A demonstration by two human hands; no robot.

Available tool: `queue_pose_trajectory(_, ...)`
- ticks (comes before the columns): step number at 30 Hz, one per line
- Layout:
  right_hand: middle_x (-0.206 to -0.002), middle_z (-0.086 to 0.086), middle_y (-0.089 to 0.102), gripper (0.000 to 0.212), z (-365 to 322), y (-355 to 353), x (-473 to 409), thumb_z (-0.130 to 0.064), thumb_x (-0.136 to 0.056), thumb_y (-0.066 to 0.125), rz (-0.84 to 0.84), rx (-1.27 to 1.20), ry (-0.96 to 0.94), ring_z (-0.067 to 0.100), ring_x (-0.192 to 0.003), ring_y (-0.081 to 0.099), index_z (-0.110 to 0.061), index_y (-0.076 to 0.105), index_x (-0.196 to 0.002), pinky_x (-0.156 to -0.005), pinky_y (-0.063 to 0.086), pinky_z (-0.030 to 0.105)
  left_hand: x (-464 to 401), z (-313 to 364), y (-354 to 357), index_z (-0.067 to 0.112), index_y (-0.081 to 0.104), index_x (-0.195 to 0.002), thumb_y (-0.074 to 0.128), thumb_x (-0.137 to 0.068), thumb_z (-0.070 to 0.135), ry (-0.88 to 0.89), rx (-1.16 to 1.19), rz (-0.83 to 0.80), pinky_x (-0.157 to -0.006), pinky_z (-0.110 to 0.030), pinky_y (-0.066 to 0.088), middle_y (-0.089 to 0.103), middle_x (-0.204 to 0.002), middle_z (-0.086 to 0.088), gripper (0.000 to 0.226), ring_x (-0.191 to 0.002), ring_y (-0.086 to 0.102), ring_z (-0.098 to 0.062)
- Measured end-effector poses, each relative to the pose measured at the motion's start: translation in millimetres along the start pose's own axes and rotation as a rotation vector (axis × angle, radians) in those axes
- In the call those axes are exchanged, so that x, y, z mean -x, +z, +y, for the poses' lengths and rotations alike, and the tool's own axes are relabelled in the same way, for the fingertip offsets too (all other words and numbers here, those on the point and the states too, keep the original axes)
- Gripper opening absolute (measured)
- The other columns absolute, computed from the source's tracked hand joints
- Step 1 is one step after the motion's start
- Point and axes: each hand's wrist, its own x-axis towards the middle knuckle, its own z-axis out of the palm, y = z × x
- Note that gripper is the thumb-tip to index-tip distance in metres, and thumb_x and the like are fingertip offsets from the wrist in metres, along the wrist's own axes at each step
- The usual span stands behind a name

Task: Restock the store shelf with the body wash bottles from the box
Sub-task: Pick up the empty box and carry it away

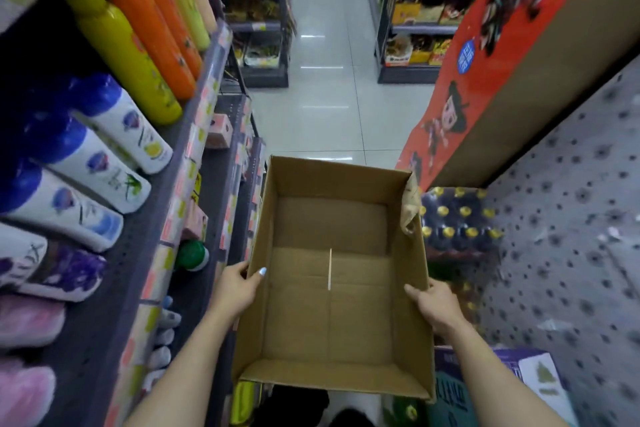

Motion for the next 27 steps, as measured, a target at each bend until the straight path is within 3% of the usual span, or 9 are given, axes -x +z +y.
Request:
queue_pose_trajectory(4, -0.1, 0.007, 0.069, 0.034, -40, -11, -11, -0.027, -0.092, 0.057, 0.021, -0.051, -0.013, 0.028, -0.099, 0.065, -0.01, 0.061, -0.121, -0.095, 0.051, 0.045, -30, 25, -16, 0.012, 0.067, -0.112, 0.062, -0.087, 0.03, -0.021, 0.013, -0.02, -0.083, -0.042, 0.055, 0.072, -0.093, -0.006, 0.032, -0.09, 0.067, -0.027)
queue_pose_trajectory(7, -0.107, 0.008, 0.069, 0.036, -67, -19, -25, -0.027, -0.092, 0.057, 0.026, -0.047, -0.022, 0.029, -0.102, 0.064, -0.011, 0.059, -0.124, -0.097, 0.05, 0.044, -55, 47, -20, 0.006, 0.065, -0.114, 0.061, -0.089, 0.025, -0.006, 0.003, -0.027, -0.073, -0.031, 0.049, 0.066, -0.084, 0.0, 0.031, -0.079, 0.062, -0.02)
queue_pose_trajectory(14, -0.107, 0.01, 0.07, 0.035, -138, -34, -98, -0.028, -0.093, 0.057, 0.003, -0.05, -0.016, 0.028, -0.1, 0.066, -0.006, 0.059, -0.12, -0.095, 0.052, 0.043, -142, 105, -23, 0.007, 0.059, -0.125, 0.059, -0.09, 0.028, -0.024, 0.012, -0.005, -0.085, -0.035, 0.049, 0.067, -0.114, -0.012, 0.041, -0.101, 0.061, -0.027)
queue_pose_trajectory(19, -0.1, 0.01, 0.07, 0.032, -216, -65, -169, -0.025, -0.092, 0.057, 0.001, -0.042, -0.063, 0.028, -0.093, 0.066, -0.005, 0.061, -0.116, -0.089, 0.053, 0.037, -219, 168, -26, 0.01, 0.065, -0.114, 0.06, -0.089, 0.029, -0.037, 0.056, -0.003, -0.089, -0.038, 0.051, 0.067, -0.095, -0.005, 0.032, -0.095, 0.064, -0.026)
queue_pose_trajectory(24, -0.096, 0.013, 0.069, 0.031, -301, -101, -235, -0.025, -0.091, 0.059, 0.007, 0.0, -0.081, 0.027, -0.088, 0.064, -0.002, 0.062, -0.112, -0.083, 0.051, 0.034, -294, 236, -34, 0.007, 0.066, -0.113, 0.065, -0.084, 0.031, -0.043, 0.094, 0.039, -0.092, -0.045, 0.051, 0.069, -0.109, -0.013, 0.038, -0.102, 0.064, -0.032)
queue_pose_trajectory(27, -0.092, 0.015, 0.072, 0.034, -348, -114, -275, -0.025, -0.09, 0.061, 0.011, 0.042, -0.103, 0.028, -0.082, 0.067, 0.002, 0.064, -0.11, -0.079, 0.055, 0.035, -335, 270, -39, 0.006, 0.066, -0.112, 0.064, -0.085, 0.026, -0.04, 0.129, 0.049, -0.085, -0.035, 0.05, 0.068, -0.1, -0.008, 0.033, -0.095, 0.064, -0.027)
